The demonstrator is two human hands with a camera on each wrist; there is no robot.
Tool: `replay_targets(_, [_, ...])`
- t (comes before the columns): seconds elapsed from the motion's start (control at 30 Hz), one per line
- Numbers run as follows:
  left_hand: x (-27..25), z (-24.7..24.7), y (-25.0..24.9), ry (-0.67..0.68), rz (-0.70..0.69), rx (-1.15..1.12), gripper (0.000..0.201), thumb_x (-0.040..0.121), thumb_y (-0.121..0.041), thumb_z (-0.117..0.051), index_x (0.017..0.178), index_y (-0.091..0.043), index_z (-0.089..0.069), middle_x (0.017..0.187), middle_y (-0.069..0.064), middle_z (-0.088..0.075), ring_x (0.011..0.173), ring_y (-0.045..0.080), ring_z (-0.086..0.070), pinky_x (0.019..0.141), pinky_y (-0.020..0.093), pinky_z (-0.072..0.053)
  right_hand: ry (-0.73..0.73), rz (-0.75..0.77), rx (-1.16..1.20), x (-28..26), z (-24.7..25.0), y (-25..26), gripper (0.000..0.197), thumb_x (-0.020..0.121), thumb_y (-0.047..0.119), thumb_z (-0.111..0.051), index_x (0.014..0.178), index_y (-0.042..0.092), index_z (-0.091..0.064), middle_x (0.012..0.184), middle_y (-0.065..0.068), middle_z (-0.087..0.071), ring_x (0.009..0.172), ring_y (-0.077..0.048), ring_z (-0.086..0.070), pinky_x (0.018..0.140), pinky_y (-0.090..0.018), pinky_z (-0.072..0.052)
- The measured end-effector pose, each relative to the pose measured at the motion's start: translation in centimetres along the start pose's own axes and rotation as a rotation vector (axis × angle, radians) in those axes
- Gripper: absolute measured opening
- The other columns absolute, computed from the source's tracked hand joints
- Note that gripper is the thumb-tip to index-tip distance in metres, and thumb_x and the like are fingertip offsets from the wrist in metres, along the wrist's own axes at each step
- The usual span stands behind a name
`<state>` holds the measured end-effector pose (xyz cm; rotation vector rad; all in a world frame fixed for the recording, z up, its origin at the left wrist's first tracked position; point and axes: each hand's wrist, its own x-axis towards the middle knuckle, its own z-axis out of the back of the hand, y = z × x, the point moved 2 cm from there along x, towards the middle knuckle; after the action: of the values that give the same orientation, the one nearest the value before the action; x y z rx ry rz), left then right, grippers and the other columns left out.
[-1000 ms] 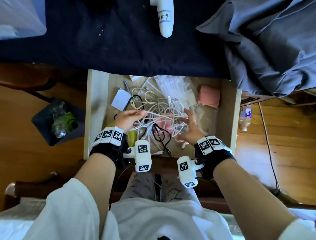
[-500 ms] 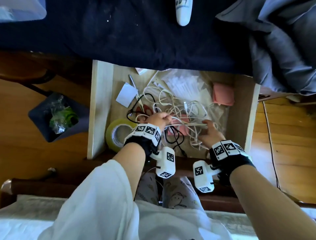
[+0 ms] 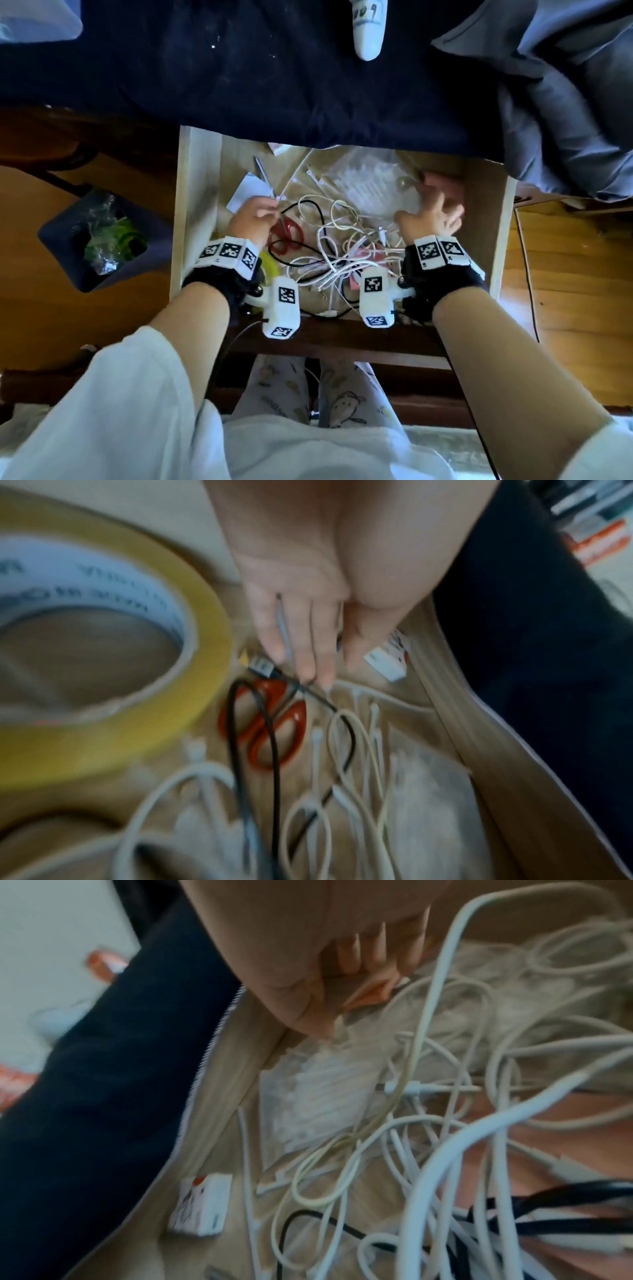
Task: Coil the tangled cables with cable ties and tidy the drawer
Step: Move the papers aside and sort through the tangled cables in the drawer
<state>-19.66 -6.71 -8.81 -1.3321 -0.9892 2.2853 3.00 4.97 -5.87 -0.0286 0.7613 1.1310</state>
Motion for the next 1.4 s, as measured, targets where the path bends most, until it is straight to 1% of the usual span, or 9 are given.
replay_targets(0.13, [4.0, 2.2, 1.0, -0.032, -0.058, 0.453, 0.048, 0.085, -0.005, -0.059, 0.132, -0.013, -0.053, 0.141, 0.015, -0.044, 0.128, 0.030, -0.043, 0.103, 0.030, -0.033, 0.014, -0.229, 0.249, 1.8, 0.2, -2.7, 0.078, 0.078, 0.020, -0.061, 0.143, 0.033, -0.021, 0.137, -0.016, -0.027, 0.124, -0.031, -0.036, 0.103, -0.036, -0.029])
replay_targets(0.37, [5.0, 2.3, 2.5, 0.096, -0.023, 0.539, 0.038, 0.086, -0.014, -0.062, 0.121, -0.029, -0.063, 0.141, -0.002, -0.048, 0.127, 0.019, -0.047, 0.102, 0.025, -0.035, 0.154, -0.364, 0.790, 4.8, 0.0, -3.8, 0.033, 0.075, 0.016, -0.068, 0.105, 0.014, -0.055, 0.056, -0.001, -0.065, 0.037, -0.009, -0.058, 0.057, -0.028, -0.047])
replay_targets(0.47, [4.5, 2.2, 2.3, 0.091, -0.003, 0.486, 0.041, 0.086, -0.013, -0.063, 0.124, -0.027, -0.062, 0.143, -0.002, -0.046, 0.122, 0.017, -0.050, 0.076, 0.006, -0.042, 0.249, -0.392, 0.893, 4.3, -0.5, -3.2, 0.014, 0.078, 0.017, -0.068, 0.076, 0.017, -0.053, 0.049, 0.002, -0.057, 0.046, -0.014, -0.055, 0.057, -0.028, -0.047])
replay_targets(0.53, [4.0, 1.9, 1.8, 0.113, 0.011, 0.459, 0.042, 0.088, -0.010, -0.062, 0.127, -0.024, -0.060, 0.144, 0.002, -0.042, 0.117, 0.018, -0.052, 0.061, -0.002, -0.039, 0.299, -0.369, 0.973, 4.3, -0.8, -3.3, 0.026, 0.072, 0.019, -0.073, 0.095, 0.015, -0.062, 0.080, -0.005, -0.063, 0.069, -0.020, -0.060, 0.061, -0.028, -0.052])
replay_targets(0.6, [3.5, 1.8, 1.3, 0.118, 0.005, 0.426, 0.042, 0.089, -0.010, -0.059, 0.130, -0.023, -0.056, 0.140, -0.003, -0.042, 0.113, 0.016, -0.051, 0.062, -0.003, -0.036, 0.343, -0.367, 1.027, 4.0, -0.6, -3.3, 0.058, 0.067, 0.020, -0.075, 0.122, 0.015, -0.057, 0.102, -0.007, -0.067, 0.085, -0.024, -0.065, 0.065, -0.031, -0.055])
replay_targets(0.8, [1.3, 1.0, -1.1, -0.036, -0.104, 0.125, 0.031, 0.088, 0.002, -0.054, 0.116, -0.008, -0.064, 0.126, 0.012, -0.054, 0.109, 0.021, -0.054, 0.069, 0.005, -0.037, 0.282, -0.196, 1.179, 2.5, 1.1, -3.6, 0.030, 0.082, 0.015, -0.065, 0.110, 0.010, -0.059, 0.087, -0.004, -0.065, 0.055, -0.011, -0.065, 0.048, -0.020, -0.049])
replay_targets(1.0, [-3.0, -2.6, -3.7, 0.376, 0.158, -0.325, 0.021, 0.092, -0.001, -0.049, 0.110, -0.005, -0.060, 0.104, 0.006, -0.064, 0.096, 0.017, -0.061, 0.090, 0.030, -0.045, 0.703, 0.028, 1.467, -1.9, 0.5, -1.8, 0.050, 0.051, 0.030, -0.087, 0.092, 0.018, -0.060, 0.079, 0.005, -0.063, 0.065, -0.010, -0.055, 0.069, -0.025, -0.040])
replay_targets(1.2, [-4.2, -4.1, -4.1, 0.388, 0.300, -0.639, 0.039, 0.081, -0.025, -0.065, 0.112, -0.003, -0.059, 0.099, 0.014, -0.064, 0.080, 0.023, -0.065, 0.068, 0.035, -0.058, 1.006, 0.041, 1.260, -7.8, -3.0, -0.6, 0.038, 0.066, 0.034, -0.070, 0.096, 0.012, -0.073, 0.095, 0.000, -0.070, 0.088, -0.010, -0.065, 0.078, -0.025, -0.051])
replay_targets(1.4, [-3.7, -1.5, -1.8, 0.124, 0.209, -0.612, 0.013, 0.088, -0.015, -0.062, 0.101, -0.015, -0.058, 0.088, 0.003, -0.064, 0.067, 0.011, -0.064, 0.046, 0.019, -0.049, 0.530, 0.056, 0.829, -4.1, -4.0, -2.9, 0.022, 0.086, -0.006, -0.051, 0.078, 0.010, -0.063, 0.066, 0.002, -0.069, 0.060, -0.011, -0.064, 0.067, -0.023, -0.053])
